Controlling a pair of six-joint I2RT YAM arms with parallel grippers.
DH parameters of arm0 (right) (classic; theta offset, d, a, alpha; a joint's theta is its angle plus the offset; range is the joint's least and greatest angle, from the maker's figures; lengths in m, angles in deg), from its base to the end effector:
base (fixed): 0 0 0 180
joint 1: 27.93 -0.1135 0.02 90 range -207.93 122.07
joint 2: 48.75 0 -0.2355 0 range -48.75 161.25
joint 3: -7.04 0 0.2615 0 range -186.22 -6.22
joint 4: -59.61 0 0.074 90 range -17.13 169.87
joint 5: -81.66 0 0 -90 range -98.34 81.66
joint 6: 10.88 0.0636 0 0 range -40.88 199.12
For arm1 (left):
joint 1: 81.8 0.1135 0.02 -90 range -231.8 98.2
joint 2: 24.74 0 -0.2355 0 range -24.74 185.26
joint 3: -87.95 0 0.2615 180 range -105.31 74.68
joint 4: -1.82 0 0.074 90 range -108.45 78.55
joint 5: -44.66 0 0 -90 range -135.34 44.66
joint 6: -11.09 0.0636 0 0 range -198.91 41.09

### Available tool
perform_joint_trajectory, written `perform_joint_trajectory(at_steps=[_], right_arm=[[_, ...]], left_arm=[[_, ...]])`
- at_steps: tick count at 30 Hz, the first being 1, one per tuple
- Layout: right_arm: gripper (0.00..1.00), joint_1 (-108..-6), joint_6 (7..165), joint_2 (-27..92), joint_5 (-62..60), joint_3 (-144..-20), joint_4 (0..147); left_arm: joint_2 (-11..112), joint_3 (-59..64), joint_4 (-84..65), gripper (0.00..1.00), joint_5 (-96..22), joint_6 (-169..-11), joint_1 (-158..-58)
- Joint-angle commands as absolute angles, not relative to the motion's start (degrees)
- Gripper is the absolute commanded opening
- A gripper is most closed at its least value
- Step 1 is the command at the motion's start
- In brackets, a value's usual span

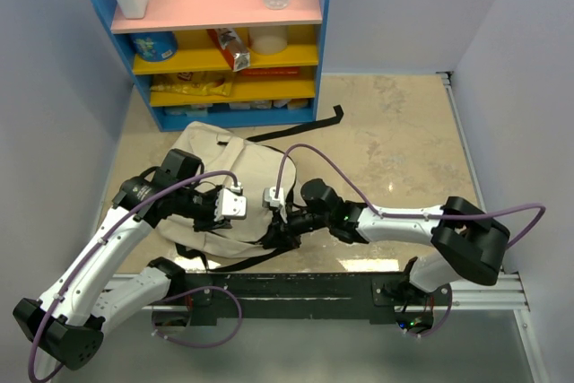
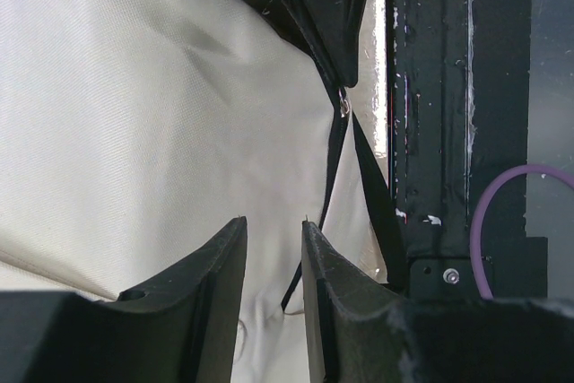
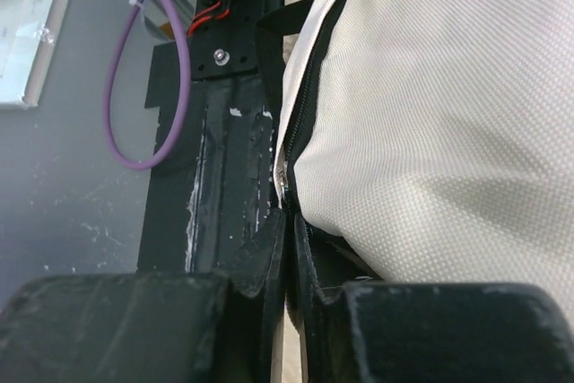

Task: Pack the student bag
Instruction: Zip the student bag at the center of the board.

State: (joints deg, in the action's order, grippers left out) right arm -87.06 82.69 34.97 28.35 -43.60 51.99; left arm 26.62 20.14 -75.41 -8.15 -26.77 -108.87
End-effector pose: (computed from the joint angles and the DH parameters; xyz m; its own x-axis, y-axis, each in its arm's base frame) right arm 0.1348 0.2995 0.1511 -0.2802 -0.3715 -0.8851 -0.9495 -0.0285 0.3126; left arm 0.1469 -0.1182 0.2627 0.0167 0.6978 -0.7161 0.9973 0.0394 0.0616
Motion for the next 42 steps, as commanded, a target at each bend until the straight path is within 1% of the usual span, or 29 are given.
perform_joint_trajectory(at_steps=[1,8,11,15,17,20,26,33,34,36,37,40,41,42], right_arm=[[0.07,-87.1,87.2,32.6,28.3,-41.4,45.2],[0.07,-87.1,94.5,29.6,26.3,-36.4,35.4],[0.07,-87.2,98.8,28.8,25.1,-33.7,29.5],[0.08,-87.3,102.3,30.5,24.6,-33.0,24.8],[0.08,-87.5,104.2,31.9,24.6,-33.0,22.2],[0.08,-87.9,106.4,32.9,24.0,-32.9,19.2],[0.08,-88.7,108.2,32.0,22.2,-30.9,17.2],[0.02,-89.3,106.9,29.5,18.7,-29.9,20.8],[0.00,-89.3,106.7,29.1,18.4,-29.9,21.5],[0.00,-89.5,106.3,28.9,17.8,-30.4,23.5],[0.00,-89.5,106.3,28.3,16.9,-30.5,24.0],[0.00,-90.8,106.1,25.9,13.2,-30.0,25.1],[0.00,-91.2,105.8,25.0,12.0,-29.9,26.1],[0.00,-92.3,105.5,24.1,10.7,-29.6,26.9]], left_arm=[[26.5,18.3,-75.8,0.36,-7.2,-24.9,-108.9],[27.2,18.9,-80.3,0.39,-4.2,-20.9,-109.6],[27.8,20.1,-81.0,0.41,-3.9,-19.0,-111.5],[28.8,21.2,-78.7,0.44,-4.4,-21.2,-115.8],[29.3,22.3,-75.7,0.44,-6.1,-22.7,-119.0],[29.5,24.2,-72.3,0.44,-8.4,-24.3,-120.9],[28.0,29.0,-66.2,0.43,-10.7,-27.3,-121.2],[28.3,31.8,-61.7,0.43,-10.8,-29.6,-121.5],[28.3,32.1,-61.4,0.43,-10.6,-29.6,-121.6],[28.6,32.9,-60.8,0.42,-10.4,-29.5,-121.8],[28.7,33.3,-59.8,0.41,-10.8,-29.4,-121.9],[28.8,34.3,-58.4,0.33,-11.2,-29.2,-122.0],[28.9,34.5,-58.4,0.26,-11.1,-29.1,-122.1],[28.9,34.6,-58.4,0.23,-11.1,-28.9,-122.1]])
